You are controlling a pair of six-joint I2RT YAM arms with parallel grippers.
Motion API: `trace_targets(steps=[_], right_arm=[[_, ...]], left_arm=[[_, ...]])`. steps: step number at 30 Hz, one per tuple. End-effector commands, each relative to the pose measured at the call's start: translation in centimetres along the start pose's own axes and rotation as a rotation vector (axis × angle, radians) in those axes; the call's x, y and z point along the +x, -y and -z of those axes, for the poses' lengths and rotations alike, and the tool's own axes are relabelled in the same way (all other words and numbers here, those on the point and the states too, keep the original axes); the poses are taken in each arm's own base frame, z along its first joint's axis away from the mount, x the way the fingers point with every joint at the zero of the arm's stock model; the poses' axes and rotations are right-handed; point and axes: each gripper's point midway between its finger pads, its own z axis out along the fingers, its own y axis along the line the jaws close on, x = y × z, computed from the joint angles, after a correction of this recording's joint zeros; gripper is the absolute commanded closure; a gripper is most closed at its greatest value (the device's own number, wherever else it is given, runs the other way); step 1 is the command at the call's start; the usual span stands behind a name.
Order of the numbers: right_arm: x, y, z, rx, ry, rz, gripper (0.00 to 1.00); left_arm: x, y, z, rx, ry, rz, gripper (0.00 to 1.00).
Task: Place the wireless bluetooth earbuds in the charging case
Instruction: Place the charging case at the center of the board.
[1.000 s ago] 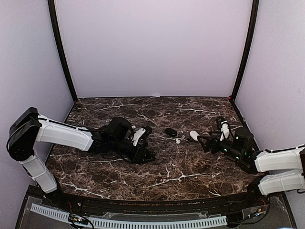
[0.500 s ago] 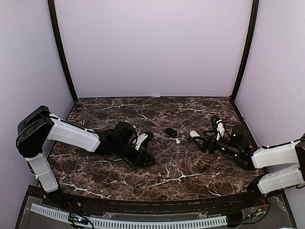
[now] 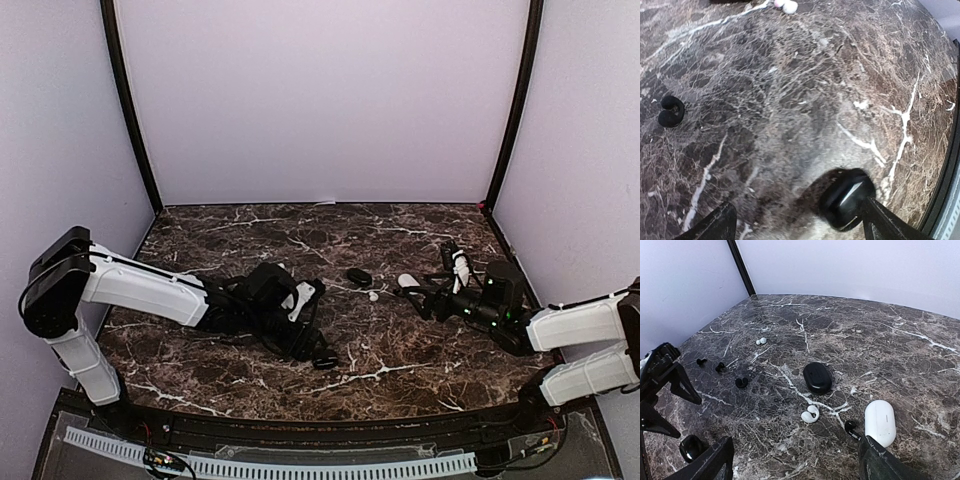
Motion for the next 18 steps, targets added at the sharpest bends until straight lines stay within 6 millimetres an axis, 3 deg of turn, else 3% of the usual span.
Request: trace_targets(steps=[1,10,15,18], right_arm=[[-1.4,-0.5,-0.2,-0.017,0.035,0.022,0.15],[-1.5,-0.6,-0.1,-0.019,0.037,0.020,0.16],[-1.7,-0.6,0.0,-0.021,0.042,0.021,0.16],[-1.6,-0.6,0.0,-0.021,0.042,0.021,0.16]], left_arm=[[-1.2,1.0,2.3,-0.162,0.049,-0.054,0.01],[0.1,3.8,2.0,-0.226,-0.001,-0.008,0.04],[1.2,4.2,1.1,-0.198,-0.037,-0.011,0.09],[1.7,4.2,0.8,-0.189,-0.052,-0.005,0.07]])
